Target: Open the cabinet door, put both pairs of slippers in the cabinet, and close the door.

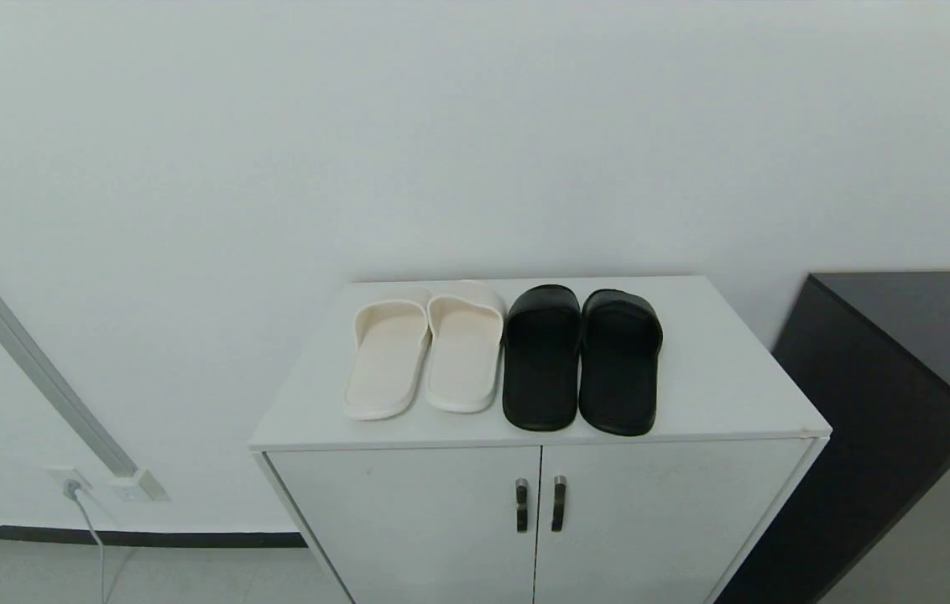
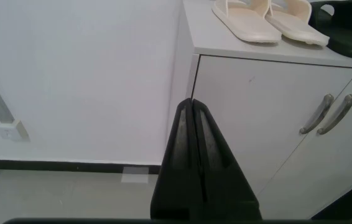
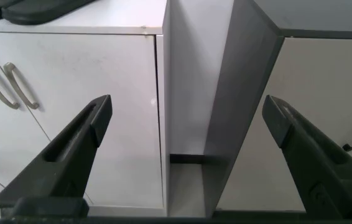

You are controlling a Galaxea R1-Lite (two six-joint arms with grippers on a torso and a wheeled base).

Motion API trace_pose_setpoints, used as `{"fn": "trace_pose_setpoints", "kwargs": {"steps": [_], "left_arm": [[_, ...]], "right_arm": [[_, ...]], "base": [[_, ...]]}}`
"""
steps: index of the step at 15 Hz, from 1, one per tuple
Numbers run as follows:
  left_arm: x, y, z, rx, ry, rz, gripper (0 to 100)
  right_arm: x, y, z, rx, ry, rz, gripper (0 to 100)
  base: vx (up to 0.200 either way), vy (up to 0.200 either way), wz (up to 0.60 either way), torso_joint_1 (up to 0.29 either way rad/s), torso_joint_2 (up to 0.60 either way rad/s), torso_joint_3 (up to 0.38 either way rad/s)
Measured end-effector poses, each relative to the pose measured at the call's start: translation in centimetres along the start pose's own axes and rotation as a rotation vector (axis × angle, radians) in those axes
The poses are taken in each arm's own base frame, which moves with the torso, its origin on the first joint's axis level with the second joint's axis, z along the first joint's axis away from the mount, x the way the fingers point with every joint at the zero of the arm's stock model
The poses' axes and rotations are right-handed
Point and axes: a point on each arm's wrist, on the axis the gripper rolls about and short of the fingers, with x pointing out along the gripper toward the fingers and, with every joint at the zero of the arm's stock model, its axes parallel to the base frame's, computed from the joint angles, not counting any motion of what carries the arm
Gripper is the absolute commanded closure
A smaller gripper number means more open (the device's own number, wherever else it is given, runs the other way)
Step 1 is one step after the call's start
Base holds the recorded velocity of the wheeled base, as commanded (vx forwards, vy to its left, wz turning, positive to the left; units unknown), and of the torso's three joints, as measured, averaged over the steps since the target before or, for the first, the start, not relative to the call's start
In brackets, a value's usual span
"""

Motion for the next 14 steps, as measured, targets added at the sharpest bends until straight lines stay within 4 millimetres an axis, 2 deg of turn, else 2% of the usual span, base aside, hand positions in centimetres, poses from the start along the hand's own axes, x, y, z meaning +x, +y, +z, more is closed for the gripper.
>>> {"fn": "trace_pose_setpoints", "kwargs": {"steps": [12, 13, 14], "left_arm": [[0.0, 0.0, 0.0, 0.007, 0.001, -0.002, 100], [0.0, 0.0, 0.0, 0.014, 0.001, -0.006, 100], [0.0, 0.0, 0.0, 0.017, 0.002, -0.006, 100]], "right_arm": [[0.0, 0.0, 0.1, -0.004, -0.005, -0.013, 0], [-0.1, -0.1, 0.7, 0.013, -0.022, -0.02, 0], [-0.4, -0.1, 2.2, 0.041, -0.056, -0.025, 0]], "base": [[0.0, 0.0, 0.0, 0.0, 0.0, 0.0], [0.0, 0.0, 0.0, 0.0, 0.0, 0.0], [0.0, 0.0, 0.0, 0.0, 0.0, 0.0]]}}
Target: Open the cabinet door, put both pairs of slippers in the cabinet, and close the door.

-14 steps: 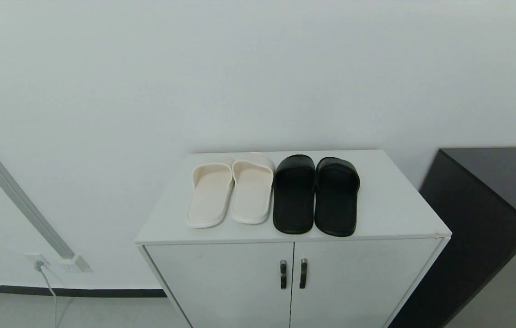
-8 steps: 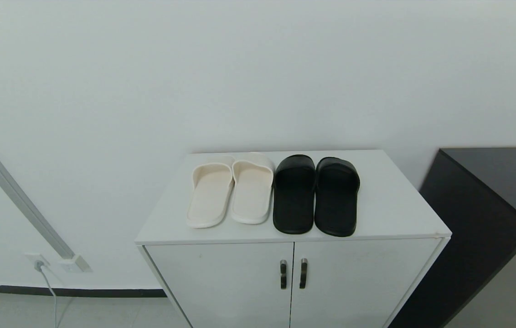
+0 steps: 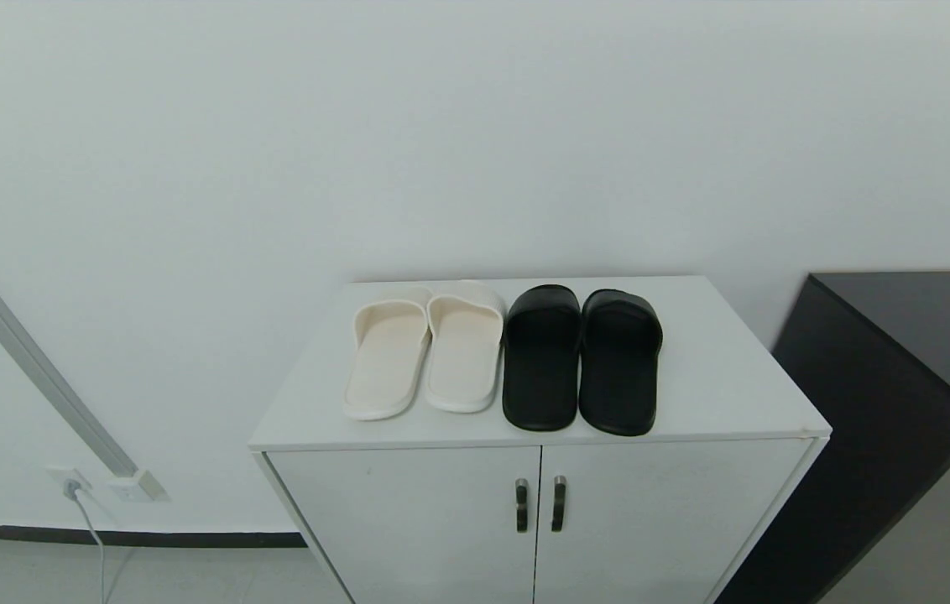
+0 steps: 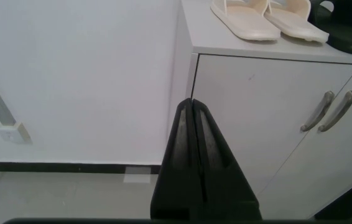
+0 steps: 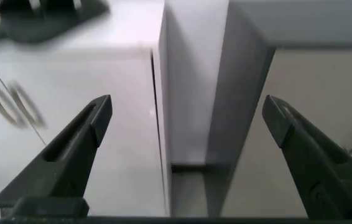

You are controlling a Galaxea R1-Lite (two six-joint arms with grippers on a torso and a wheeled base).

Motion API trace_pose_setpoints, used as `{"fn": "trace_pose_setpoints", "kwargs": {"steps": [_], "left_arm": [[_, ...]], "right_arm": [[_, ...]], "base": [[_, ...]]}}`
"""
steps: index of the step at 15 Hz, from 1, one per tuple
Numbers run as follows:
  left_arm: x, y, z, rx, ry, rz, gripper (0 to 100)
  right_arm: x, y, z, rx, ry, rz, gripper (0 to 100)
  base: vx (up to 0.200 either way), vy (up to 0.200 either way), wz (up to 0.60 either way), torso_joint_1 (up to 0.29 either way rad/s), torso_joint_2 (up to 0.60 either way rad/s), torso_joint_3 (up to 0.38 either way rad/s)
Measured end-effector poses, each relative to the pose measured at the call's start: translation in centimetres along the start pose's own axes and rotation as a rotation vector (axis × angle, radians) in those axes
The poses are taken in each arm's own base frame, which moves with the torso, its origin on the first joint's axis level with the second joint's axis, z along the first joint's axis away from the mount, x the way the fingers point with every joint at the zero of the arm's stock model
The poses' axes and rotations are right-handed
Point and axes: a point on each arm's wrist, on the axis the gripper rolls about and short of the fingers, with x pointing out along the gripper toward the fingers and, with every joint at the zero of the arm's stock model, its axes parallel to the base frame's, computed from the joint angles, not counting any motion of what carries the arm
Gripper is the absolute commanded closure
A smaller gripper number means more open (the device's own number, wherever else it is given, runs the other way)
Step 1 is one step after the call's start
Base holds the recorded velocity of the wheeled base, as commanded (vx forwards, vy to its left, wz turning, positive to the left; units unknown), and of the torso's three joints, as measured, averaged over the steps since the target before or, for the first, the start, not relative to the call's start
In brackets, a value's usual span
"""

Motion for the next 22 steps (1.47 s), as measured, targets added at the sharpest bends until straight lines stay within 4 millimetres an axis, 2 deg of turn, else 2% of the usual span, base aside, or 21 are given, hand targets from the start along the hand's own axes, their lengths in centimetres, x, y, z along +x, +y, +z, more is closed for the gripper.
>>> {"fn": "trace_pose_setpoints", "kwargs": {"steps": [2, 3, 4, 6, 8, 10, 12, 15, 19, 22], "left_arm": [[0.0, 0.0, 0.0, 0.001, 0.0, 0.0, 100], [0.0, 0.0, 0.0, 0.001, 0.0, 0.0, 100], [0.0, 0.0, 0.0, 0.001, 0.0, -0.001, 100], [0.0, 0.0, 0.0, 0.001, 0.0, -0.001, 100], [0.0, 0.0, 0.0, 0.003, 0.0, 0.0, 100], [0.0, 0.0, 0.0, 0.003, 0.0, -0.001, 100], [0.0, 0.0, 0.0, 0.003, 0.0, -0.001, 100], [0.0, 0.0, 0.0, -0.001, 0.0, 0.002, 100], [0.0, 0.0, 0.0, -0.002, -0.001, 0.003, 100], [0.0, 0.0, 0.0, -0.002, -0.001, 0.002, 100]], "right_arm": [[-0.6, 0.0, 5.2, 0.023, -0.057, 0.015, 0], [-0.3, 0.0, 7.7, 0.023, -0.061, 0.033, 0], [0.7, 0.0, 9.8, 0.023, -0.048, 0.051, 0], [4.5, -0.1, 11.8, 0.032, 0.017, 0.092, 0], [8.8, 0.4, 12.3, 0.071, 0.112, 0.156, 0], [12.1, 1.8, 12.7, 0.12, 0.188, 0.214, 0], [14.6, 4.5, 13.7, 0.165, 0.233, 0.234, 0], [18.1, 9.7, 14.4, 0.188, 0.279, 0.24, 0], [23.1, 15.9, 13.2, 0.193, 0.277, 0.232, 0], [25.6, 18.9, 10.9, 0.173, 0.321, 0.215, 0]], "base": [[0.0, 0.0, 0.0, 0.0, 0.0, 0.0], [0.0, 0.0, 0.0, 0.0, 0.0, 0.0], [0.0, 0.0, 0.0, 0.0, 0.0, 0.0], [0.0, 0.0, 0.0, 0.0, 0.0, 0.0], [0.0, 0.0, 0.0, 0.0, 0.0, 0.0], [0.0, 0.0, 0.0, 0.0, 0.0, 0.0], [0.0, 0.0, 0.0, 0.0, 0.0, 0.0], [0.0, 0.0, 0.0, 0.0, 0.0, 0.0], [0.0, 0.0, 0.0, 0.0, 0.0, 0.0], [0.0, 0.0, 0.0, 0.0, 0.0, 0.0]]}}
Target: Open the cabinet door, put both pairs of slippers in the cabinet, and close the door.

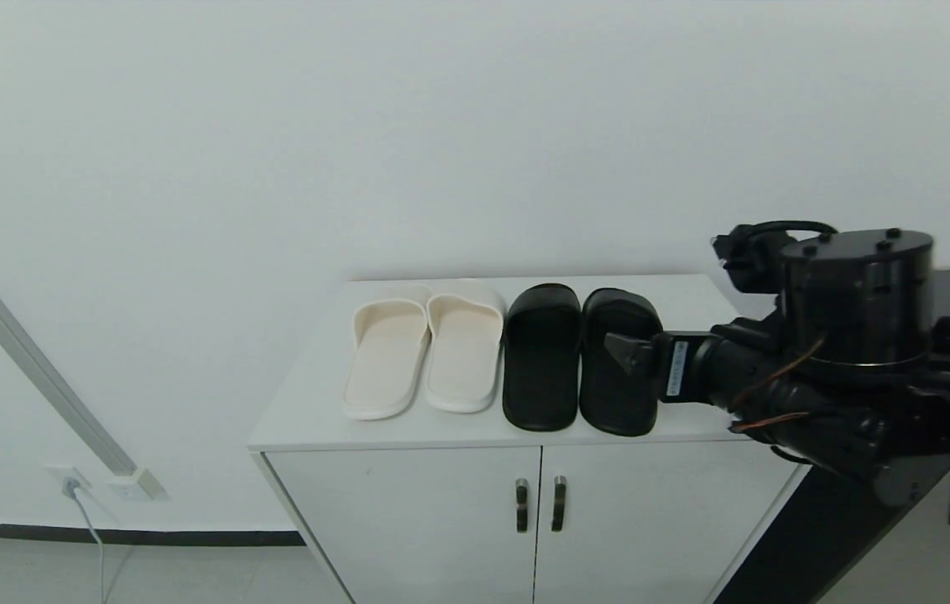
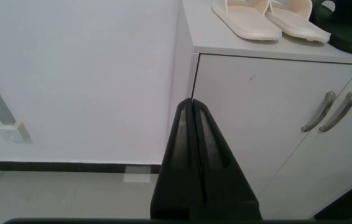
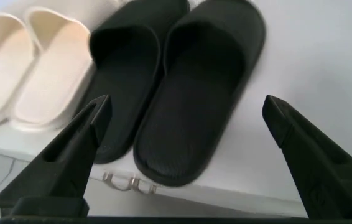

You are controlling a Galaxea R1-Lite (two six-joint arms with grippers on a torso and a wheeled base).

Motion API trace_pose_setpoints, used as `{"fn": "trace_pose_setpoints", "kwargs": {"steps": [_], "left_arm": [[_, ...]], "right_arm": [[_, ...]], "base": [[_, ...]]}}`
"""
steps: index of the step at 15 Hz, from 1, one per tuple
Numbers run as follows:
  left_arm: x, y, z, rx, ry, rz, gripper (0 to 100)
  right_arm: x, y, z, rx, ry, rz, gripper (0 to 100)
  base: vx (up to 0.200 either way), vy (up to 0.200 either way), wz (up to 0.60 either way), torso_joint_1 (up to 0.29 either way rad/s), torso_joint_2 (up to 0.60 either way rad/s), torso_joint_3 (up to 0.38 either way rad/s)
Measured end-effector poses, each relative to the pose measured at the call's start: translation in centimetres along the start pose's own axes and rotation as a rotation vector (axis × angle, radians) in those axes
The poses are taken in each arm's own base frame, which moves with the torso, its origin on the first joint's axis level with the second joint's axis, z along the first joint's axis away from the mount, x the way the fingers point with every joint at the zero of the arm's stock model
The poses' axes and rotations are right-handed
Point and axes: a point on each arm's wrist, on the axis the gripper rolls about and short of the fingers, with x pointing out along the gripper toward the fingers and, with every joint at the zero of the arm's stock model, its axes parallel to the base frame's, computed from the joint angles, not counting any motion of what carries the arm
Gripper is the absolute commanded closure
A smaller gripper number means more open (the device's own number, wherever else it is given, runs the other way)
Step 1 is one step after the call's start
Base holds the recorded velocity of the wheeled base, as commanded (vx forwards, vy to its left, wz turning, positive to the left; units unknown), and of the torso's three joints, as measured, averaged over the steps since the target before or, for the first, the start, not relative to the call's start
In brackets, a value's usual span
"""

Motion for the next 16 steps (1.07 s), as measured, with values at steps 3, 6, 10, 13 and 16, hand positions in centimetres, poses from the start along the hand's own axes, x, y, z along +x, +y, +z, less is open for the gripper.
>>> {"fn": "trace_pose_setpoints", "kwargs": {"steps": [3, 6, 10, 13, 16], "left_arm": [[0.0, 0.0, 0.0, 0.0, 0.0, 0.0, 100], [0.0, 0.0, 0.0, 0.0, 0.0, 0.0, 100], [0.0, 0.0, 0.0, 0.0, 0.0, 0.001, 100], [0.0, 0.0, 0.0, 0.0, 0.0, 0.0, 100], [0.0, 0.0, 0.0, 0.0, 0.0, 0.0, 100]], "right_arm": [[2.9, 1.2, -1.3, 0.002, -0.001, -0.045, 0], [5.3, 2.6, -1.9, -0.006, -0.003, -0.081, 0], [9.7, 5.4, -1.8, 0.006, -0.073, -0.167, 0], [12.1, 6.6, -2.3, -0.022, -0.096, -0.205, 0], [13.7, 6.6, -2.8, -0.059, -0.095, -0.233, 0]], "base": [[0.0, 0.0, 0.0, 0.0, 0.0, 0.0], [0.0, 0.0, 0.0, 0.0, 0.0, 0.0], [0.0, 0.0, 0.0, 0.0, 0.0, 0.0], [0.0, 0.0, 0.0, 0.0, 0.0, 0.0], [0.0, 0.0, 0.0, 0.0, 0.0, 0.0]]}}
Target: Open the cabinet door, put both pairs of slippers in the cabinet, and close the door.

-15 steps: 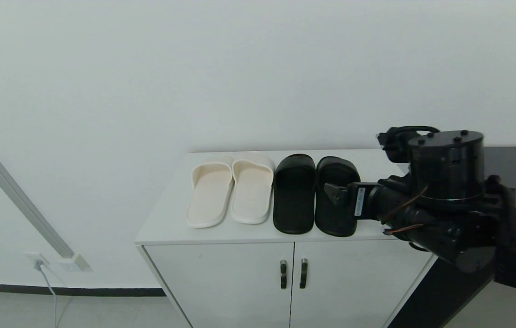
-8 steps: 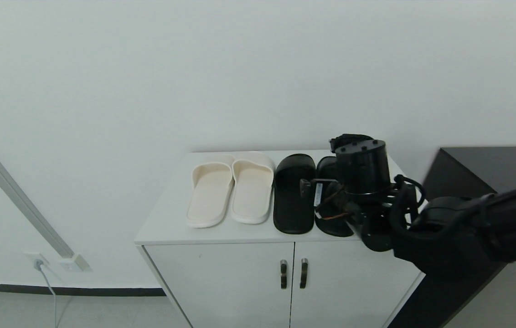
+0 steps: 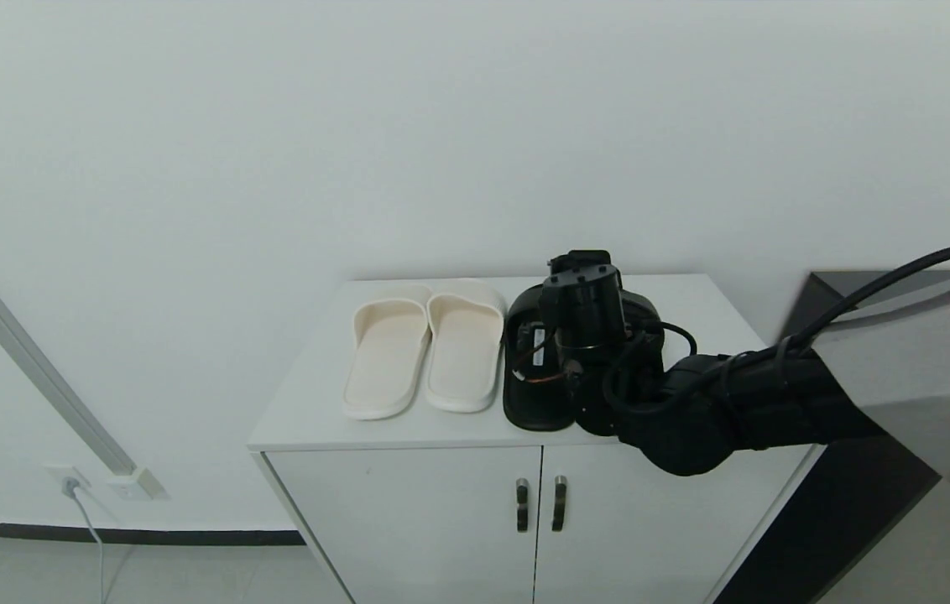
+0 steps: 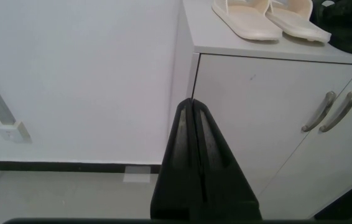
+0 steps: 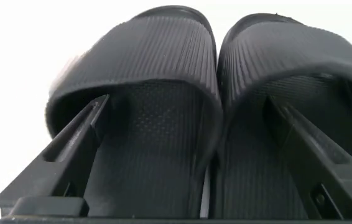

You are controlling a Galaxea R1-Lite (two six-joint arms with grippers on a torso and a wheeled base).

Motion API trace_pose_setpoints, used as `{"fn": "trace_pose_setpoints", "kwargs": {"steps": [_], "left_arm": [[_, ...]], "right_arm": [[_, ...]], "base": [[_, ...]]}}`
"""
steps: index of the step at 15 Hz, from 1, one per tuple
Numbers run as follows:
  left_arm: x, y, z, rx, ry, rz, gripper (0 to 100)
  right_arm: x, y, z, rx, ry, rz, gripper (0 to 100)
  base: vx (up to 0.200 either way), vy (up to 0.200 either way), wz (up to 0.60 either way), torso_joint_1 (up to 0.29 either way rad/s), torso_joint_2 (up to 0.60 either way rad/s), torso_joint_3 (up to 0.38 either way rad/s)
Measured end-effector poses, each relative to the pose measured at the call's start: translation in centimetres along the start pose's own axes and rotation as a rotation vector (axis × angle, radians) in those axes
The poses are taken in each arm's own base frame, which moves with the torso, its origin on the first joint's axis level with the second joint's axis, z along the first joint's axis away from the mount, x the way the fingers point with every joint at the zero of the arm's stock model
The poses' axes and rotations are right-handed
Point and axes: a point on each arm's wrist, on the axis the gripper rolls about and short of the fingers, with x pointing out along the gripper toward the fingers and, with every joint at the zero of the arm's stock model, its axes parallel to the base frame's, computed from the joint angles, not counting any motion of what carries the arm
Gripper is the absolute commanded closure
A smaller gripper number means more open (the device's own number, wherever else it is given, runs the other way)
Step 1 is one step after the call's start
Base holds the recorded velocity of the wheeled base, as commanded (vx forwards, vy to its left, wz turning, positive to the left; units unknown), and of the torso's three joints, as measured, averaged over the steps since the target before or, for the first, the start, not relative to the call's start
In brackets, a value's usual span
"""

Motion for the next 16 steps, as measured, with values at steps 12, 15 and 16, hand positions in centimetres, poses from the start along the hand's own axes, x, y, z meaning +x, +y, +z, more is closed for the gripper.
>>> {"fn": "trace_pose_setpoints", "kwargs": {"steps": [12, 15, 16], "left_arm": [[0.0, 0.0, 0.0, 0.0, 0.0, 0.0, 100], [0.0, 0.0, 0.0, 0.0, 0.0, 0.0, 100], [0.0, 0.0, 0.0, 0.0, 0.0, 0.0, 100]], "right_arm": [[2.6, -1.2, 0.8, -0.005, -0.028, -0.057, 100], [2.6, -1.2, 0.8, -0.008, -0.027, -0.055, 100], [2.3, -1.1, 0.8, -0.013, -0.026, -0.051, 100]], "base": [[0.0, 0.0, 0.0, 0.0, 0.0, 0.0], [0.0, 0.0, 0.0, 0.0, 0.0, 0.0], [0.0, 0.0, 0.0, 0.0, 0.0, 0.0]]}}
